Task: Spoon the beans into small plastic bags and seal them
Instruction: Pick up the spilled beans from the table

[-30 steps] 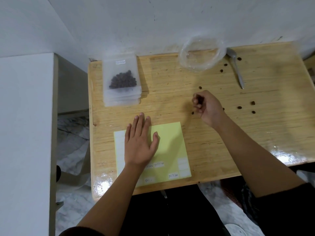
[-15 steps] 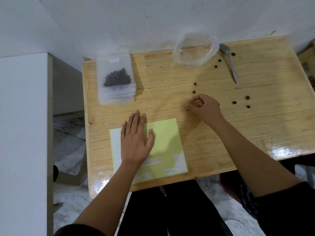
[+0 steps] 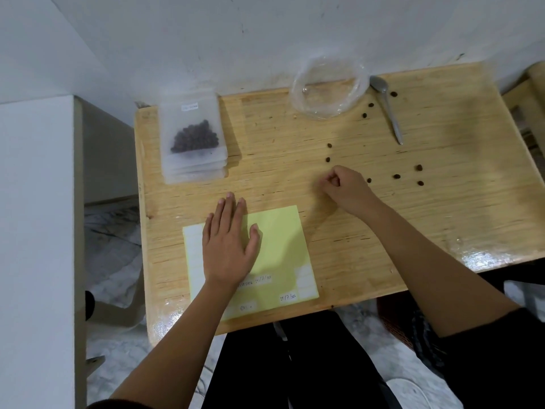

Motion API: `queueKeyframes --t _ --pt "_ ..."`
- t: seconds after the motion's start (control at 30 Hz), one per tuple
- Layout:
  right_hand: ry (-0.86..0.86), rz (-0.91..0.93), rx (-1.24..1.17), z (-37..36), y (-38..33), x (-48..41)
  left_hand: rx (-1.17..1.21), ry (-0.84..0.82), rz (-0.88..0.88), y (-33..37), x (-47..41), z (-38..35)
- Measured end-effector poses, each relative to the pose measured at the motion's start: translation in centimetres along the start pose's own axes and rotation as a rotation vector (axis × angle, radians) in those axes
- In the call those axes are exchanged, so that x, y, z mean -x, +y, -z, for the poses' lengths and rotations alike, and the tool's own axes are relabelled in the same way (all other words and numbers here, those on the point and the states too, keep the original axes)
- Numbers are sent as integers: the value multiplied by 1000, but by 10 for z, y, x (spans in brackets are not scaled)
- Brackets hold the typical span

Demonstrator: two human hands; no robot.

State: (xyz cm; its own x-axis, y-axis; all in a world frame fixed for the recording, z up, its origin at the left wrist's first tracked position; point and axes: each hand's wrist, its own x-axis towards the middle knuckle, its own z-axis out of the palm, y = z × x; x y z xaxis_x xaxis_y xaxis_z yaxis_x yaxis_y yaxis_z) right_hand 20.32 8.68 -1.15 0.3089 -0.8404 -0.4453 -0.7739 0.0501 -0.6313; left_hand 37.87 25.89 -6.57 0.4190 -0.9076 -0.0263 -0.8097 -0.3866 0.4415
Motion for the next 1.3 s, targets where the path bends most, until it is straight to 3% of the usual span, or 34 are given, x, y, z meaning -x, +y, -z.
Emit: queueKeyframes --t 0.07,0.2,0.27,0.37,0.43,0.53,0.63,0.73,1.07,1.2,1.3 --pt "-17 -146 -274 10 2 2 70 8 40 5 -5 3" --pt "16 -343 -1132 31 21 16 124 -19 -70 27 -18 0" --pt "41 -372 -1287 38 32 25 125 -52 -95 44 -29 -7" --pt "46 -361 -1165 44 44 26 136 -113 -79 72 -46 -19" --pt "35 -312 -795 46 48 21 142 -131 -56 89 -56 -25" --pt "54 -74 -308 40 47 15 129 -104 -26 102 -62 -36" --pt "107 74 -205 31 46 6 48 -96 -30 102 -61 -43" --pt "88 73 -104 25 50 -7 13 -83 -33 103 -62 -44" --pt "-59 125 70 26 53 -18 9 -45 -15 105 -62 -47" --pt "-15 98 -159 39 48 -9 20 -48 -4 106 -62 -47" --pt "34 -51 -370 49 55 -6 28 -57 0 106 -62 -46"
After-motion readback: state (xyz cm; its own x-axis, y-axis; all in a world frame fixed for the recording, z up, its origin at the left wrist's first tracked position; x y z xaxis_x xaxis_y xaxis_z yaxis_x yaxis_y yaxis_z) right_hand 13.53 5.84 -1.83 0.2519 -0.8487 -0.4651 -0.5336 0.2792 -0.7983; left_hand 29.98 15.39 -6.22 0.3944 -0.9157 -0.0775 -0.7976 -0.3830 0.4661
